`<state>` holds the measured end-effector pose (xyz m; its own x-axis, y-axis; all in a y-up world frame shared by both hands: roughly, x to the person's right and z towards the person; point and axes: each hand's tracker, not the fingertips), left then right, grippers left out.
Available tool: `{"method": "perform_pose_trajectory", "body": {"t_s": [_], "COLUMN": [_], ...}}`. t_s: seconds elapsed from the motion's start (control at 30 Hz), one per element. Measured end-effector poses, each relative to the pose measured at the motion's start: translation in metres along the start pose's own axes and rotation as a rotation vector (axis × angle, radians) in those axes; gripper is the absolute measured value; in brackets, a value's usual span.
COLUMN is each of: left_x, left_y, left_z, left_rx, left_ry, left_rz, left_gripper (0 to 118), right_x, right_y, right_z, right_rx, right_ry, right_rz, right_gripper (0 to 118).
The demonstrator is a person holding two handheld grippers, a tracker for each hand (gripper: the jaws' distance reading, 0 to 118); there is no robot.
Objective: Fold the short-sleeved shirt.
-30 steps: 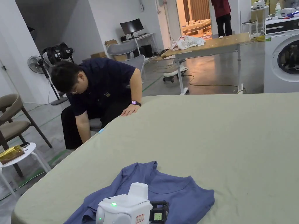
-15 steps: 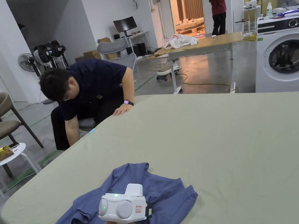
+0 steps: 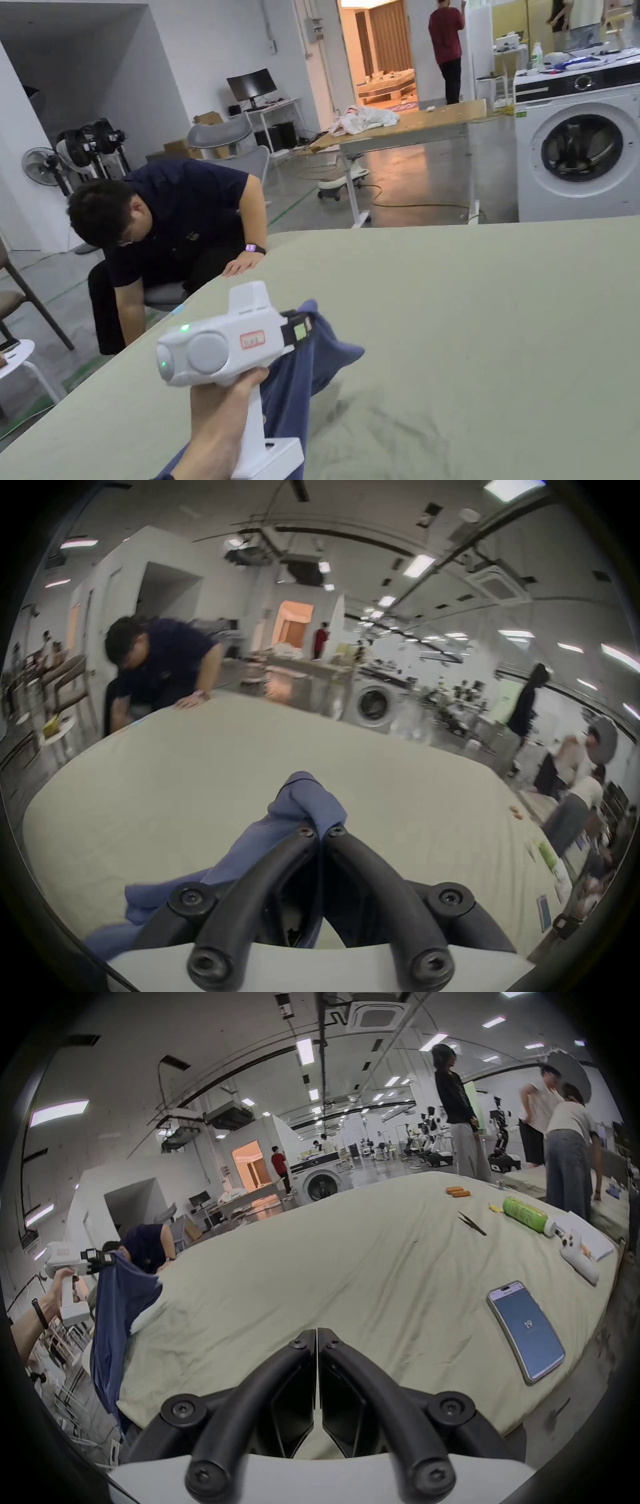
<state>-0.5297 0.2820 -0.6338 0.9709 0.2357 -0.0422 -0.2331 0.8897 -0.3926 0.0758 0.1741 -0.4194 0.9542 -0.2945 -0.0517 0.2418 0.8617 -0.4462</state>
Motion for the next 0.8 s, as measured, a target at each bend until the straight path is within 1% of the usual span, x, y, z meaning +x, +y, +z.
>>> {"method": "perform_pose_trajectory", "body": {"t_s": [0.1,0.17,0.23,0.33,0.47,0.57,0.63,0.67,0.7,0.73,0.77,0.8], "left_x": [0.079,0.135,0.197,0.277,0.368,0.41,0.427,0.433,0.438,0.439,0.436,0.43], "left_y": [0.002,-0.014,-0.042,-0.107,-0.216,-0.283,-0.313,-0.324,-0.332,-0.335,-0.334,-0.329], "left_z": [-0.027,-0.045,-0.062,-0.08,-0.068,-0.047,-0.037,-0.035,-0.031,-0.031,-0.031,-0.03], "left_rx": [-0.02,-0.051,-0.099,-0.218,-0.388,-0.492,-0.529,-0.554,-0.542,-0.541,-0.534,-0.506], "left_ry": [-0.151,-0.263,-0.374,-0.553,-0.776,-0.874,-0.907,-0.916,-0.897,-0.889,-0.904,-0.893], "left_rz": [-0.142,-0.2,-0.228,-0.235,-0.221,-0.227,-0.27,-0.288,-0.287,-0.32,-0.32,-0.326], "left_gripper": [0,0,0,0,0,0,0,0,0,0,14,34], "right_x": [0.008,0.013,0.017,0.026,0.041,0.049,0.052,0.053,0.052,0.051,0.049,0.047], "right_y": [0.002,0.005,0.007,0.009,0.007,0.005,0.003,0.002,0.001,0.001,0.0,0.0], "right_z": [0.01,0.018,0.027,0.041,0.06,0.07,0.074,0.075,0.076,0.076,0.075,0.075], "right_rx": [0.018,0.037,0.052,0.074,0.085,0.081,0.076,0.072,0.069,0.067,0.066,0.067], "right_ry": [-0.022,-0.039,-0.055,-0.094,-0.163,-0.197,-0.213,-0.219,-0.224,-0.227,-0.226,-0.222], "right_rz": [-0.004,0.0,0.003,-0.001,0.002,-0.004,-0.001,0.003,0.007,0.01,0.014,0.02], "right_gripper": [0,0,0,0,0,0,0,0,0,0,0,0]}}
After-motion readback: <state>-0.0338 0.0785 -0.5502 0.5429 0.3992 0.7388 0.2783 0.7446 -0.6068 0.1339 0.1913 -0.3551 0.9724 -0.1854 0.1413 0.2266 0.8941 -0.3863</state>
